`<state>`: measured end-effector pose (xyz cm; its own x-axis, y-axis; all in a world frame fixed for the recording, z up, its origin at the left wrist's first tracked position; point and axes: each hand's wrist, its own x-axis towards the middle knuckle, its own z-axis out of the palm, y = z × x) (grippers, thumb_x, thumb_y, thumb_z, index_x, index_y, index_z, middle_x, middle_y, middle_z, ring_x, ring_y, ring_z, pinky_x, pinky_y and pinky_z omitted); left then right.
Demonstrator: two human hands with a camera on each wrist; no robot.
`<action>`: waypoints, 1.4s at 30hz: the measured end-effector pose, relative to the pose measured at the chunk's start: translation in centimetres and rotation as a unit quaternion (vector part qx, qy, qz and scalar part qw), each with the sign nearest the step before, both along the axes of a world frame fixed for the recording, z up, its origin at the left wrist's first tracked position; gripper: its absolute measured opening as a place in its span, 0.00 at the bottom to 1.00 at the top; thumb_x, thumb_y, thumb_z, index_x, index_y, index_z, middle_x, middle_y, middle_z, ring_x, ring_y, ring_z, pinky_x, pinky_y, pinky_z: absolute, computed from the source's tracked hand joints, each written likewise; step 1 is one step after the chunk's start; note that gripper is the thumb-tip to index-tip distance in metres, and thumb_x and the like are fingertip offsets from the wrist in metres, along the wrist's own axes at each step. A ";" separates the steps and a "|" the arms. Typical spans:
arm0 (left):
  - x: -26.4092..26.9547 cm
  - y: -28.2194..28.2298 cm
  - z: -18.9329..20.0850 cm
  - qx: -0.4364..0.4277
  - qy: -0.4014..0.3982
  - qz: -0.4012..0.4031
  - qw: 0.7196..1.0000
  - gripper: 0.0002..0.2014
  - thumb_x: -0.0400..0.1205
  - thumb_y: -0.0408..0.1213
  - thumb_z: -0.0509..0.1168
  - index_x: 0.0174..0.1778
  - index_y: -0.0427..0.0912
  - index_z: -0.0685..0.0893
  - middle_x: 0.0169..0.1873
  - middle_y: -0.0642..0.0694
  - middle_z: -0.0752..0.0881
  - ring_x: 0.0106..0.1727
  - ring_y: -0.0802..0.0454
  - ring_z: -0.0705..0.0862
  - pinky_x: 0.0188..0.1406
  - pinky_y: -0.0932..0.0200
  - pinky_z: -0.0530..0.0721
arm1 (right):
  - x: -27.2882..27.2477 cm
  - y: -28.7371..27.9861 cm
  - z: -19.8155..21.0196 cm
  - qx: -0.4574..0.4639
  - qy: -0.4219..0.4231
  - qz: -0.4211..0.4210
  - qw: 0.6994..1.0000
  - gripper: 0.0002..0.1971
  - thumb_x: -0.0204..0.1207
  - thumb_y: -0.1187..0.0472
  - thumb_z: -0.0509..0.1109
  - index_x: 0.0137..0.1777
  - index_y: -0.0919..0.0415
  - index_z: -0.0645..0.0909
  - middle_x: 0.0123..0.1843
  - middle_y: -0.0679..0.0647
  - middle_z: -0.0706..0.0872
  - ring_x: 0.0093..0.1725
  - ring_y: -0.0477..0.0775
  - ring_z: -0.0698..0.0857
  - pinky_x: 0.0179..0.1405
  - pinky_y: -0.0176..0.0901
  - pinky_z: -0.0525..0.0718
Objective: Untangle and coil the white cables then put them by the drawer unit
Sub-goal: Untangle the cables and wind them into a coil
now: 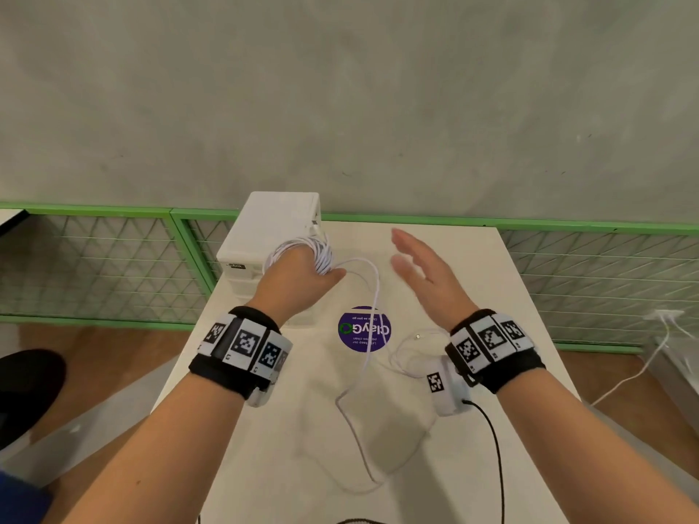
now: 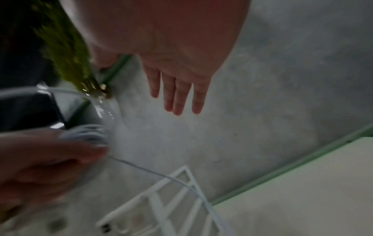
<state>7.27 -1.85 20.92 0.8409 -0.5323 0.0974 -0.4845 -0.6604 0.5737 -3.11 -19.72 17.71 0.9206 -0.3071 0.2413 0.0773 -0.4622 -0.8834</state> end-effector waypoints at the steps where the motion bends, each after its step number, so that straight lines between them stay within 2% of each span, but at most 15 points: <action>1: -0.1 -0.2 0.0 0.002 -0.003 -0.001 1.000 0.24 0.78 0.48 0.68 0.23 0.44 0.64 0.20 0.48 0.67 0.22 0.53 0.66 0.22 0.57 0.61 | 0.3 1.0 0.6 -0.021 0.030 0.025 0.999 0.43 0.67 0.34 0.66 0.79 0.49 0.57 0.77 0.48 0.69 0.75 0.43 0.68 0.75 0.43 0.65; 3: -0.2 -0.4 0.2 -0.001 -0.002 -0.013 1.000 0.24 0.78 0.50 0.68 0.23 0.44 0.65 0.20 0.49 0.67 0.21 0.53 0.67 0.22 0.57 0.61 | 0.8 2.5 0.5 -0.086 0.109 0.061 0.988 0.52 0.63 0.38 0.74 0.80 0.46 0.46 0.78 0.48 0.67 0.76 0.45 0.67 0.73 0.43 0.66; 5: -0.3 -0.4 0.5 -0.007 0.000 -0.028 1.000 0.24 0.77 0.52 0.68 0.24 0.43 0.65 0.20 0.48 0.67 0.22 0.52 0.66 0.22 0.58 0.62 | 1.3 2.8 -0.5 -0.143 0.160 0.070 0.974 0.48 0.69 0.47 0.74 0.80 0.47 0.45 0.76 0.51 0.72 0.73 0.51 0.73 0.70 0.46 0.72; 8: -0.2 0.2 0.9 -0.016 0.008 -0.044 0.999 0.26 0.76 0.53 0.69 0.25 0.42 0.63 0.22 0.46 0.66 0.23 0.50 0.64 0.25 0.56 0.64 | 1.9 2.5 -1.7 -0.172 0.160 0.057 0.970 0.22 0.78 0.57 0.65 0.72 0.52 0.69 0.56 0.54 0.85 0.51 0.56 0.84 0.55 0.48 0.81; 10: -0.1 0.8 0.6 0.002 0.021 -0.053 0.998 0.25 0.75 0.52 0.69 0.27 0.37 0.68 0.26 0.37 0.72 0.27 0.44 0.71 0.28 0.50 0.71 | 2.3 2.1 -1.7 -0.176 0.124 0.029 0.976 0.10 0.82 0.58 0.59 0.59 0.53 0.78 0.49 0.56 0.87 0.39 0.54 0.82 0.44 0.45 0.79; 13: -0.6 1.5 -0.3 0.000 0.062 -0.077 0.995 0.24 0.76 0.50 0.70 0.37 0.28 0.77 0.35 0.32 0.81 0.30 0.45 0.77 0.31 0.51 0.78 | 2.5 1.6 -0.9 -0.154 0.086 0.048 0.983 0.17 0.78 0.57 0.66 0.66 0.51 0.73 0.49 0.52 0.82 0.46 0.51 0.79 0.49 0.43 0.75; 16: -1.4 1.3 -0.5 -0.065 0.121 -0.084 0.987 0.22 0.76 0.47 0.71 0.39 0.27 0.77 0.27 0.40 0.77 0.21 0.57 0.75 0.20 0.65 0.74 | 2.2 2.3 -0.9 -0.208 0.136 0.130 0.960 0.34 0.70 0.55 0.74 0.75 0.49 0.64 0.65 0.53 0.79 0.65 0.51 0.75 0.65 0.45 0.73; 18: -1.6 0.9 -0.2 -0.093 0.126 -0.076 0.985 0.20 0.76 0.48 0.72 0.34 0.33 0.75 0.23 0.45 0.74 0.20 0.58 0.73 0.19 0.66 0.72 | 2.1 3.0 -1.5 -0.221 0.160 0.140 0.952 0.23 0.74 0.56 0.71 0.68 0.55 0.73 0.65 0.55 0.82 0.64 0.54 0.79 0.66 0.49 0.77; 22: -0.9 1.2 -0.4 -0.021 0.046 -0.098 0.994 0.24 0.74 0.55 0.71 0.29 0.40 0.69 0.27 0.43 0.71 0.28 0.50 0.71 0.30 0.51 0.72 | 1.7 2.6 -2.0 -0.161 0.052 0.061 0.984 0.06 0.80 0.60 0.62 0.52 0.57 0.79 0.41 0.58 0.88 0.38 0.59 0.83 0.42 0.55 0.83; 25: -0.9 1.5 -1.5 0.080 0.067 -0.127 0.986 0.24 0.71 0.56 0.72 0.32 0.41 0.71 0.29 0.45 0.72 0.29 0.51 0.70 0.30 0.57 0.69 | 1.5 1.9 -0.9 -0.194 -0.038 0.042 0.979 0.09 0.78 0.64 0.62 0.53 0.54 0.81 0.45 0.50 0.89 0.43 0.53 0.86 0.44 0.46 0.83; 28: -2.0 1.1 -1.8 0.055 0.158 -0.152 0.974 0.18 0.76 0.50 0.71 0.33 0.42 0.73 0.23 0.49 0.74 0.22 0.55 0.72 0.23 0.63 0.71 | 1.8 2.1 0.2 -0.221 -0.071 0.055 0.971 0.12 0.76 0.66 0.61 0.54 0.56 0.81 0.49 0.47 0.90 0.50 0.47 0.87 0.49 0.37 0.82; 32: -3.3 0.9 -0.2 -0.064 0.309 -0.217 0.924 0.14 0.81 0.40 0.65 0.33 0.36 0.74 0.14 0.50 0.68 0.15 0.55 0.62 0.16 0.66 0.61 | 2.5 1.5 0.1 -0.257 0.002 0.045 0.965 0.13 0.76 0.70 0.59 0.58 0.60 0.80 0.54 0.53 0.89 0.54 0.55 0.87 0.52 0.45 0.83; 36: -3.7 1.1 0.6 -0.160 0.362 -0.271 0.877 0.18 0.81 0.47 0.63 0.29 0.41 0.74 0.13 0.52 0.64 0.14 0.55 0.57 0.16 0.66 0.57 | 2.7 1.0 -1.1 -0.237 0.077 0.027 0.968 0.10 0.81 0.61 0.58 0.58 0.59 0.78 0.47 0.63 0.89 0.44 0.66 0.85 0.46 0.57 0.83; 39: -3.4 1.0 1.0 -0.292 0.417 -0.296 0.808 0.19 0.75 0.56 0.66 0.28 0.44 0.78 0.11 0.55 0.66 0.11 0.58 0.59 0.15 0.70 0.60 | 2.3 1.5 -2.6 -0.220 0.159 0.033 0.962 0.14 0.84 0.53 0.53 0.53 0.59 0.78 0.47 0.67 0.87 0.44 0.65 0.83 0.43 0.48 0.78; 42: -3.3 0.2 1.9 -0.424 0.430 -0.282 0.745 0.25 0.71 0.66 0.64 0.32 0.43 0.78 0.11 0.56 0.67 0.10 0.60 0.62 0.14 0.69 0.64 | 1.5 2.7 -4.9 -0.232 0.235 0.083 0.940 0.11 0.83 0.57 0.55 0.55 0.58 0.78 0.50 0.65 0.86 0.48 0.63 0.83 0.45 0.45 0.76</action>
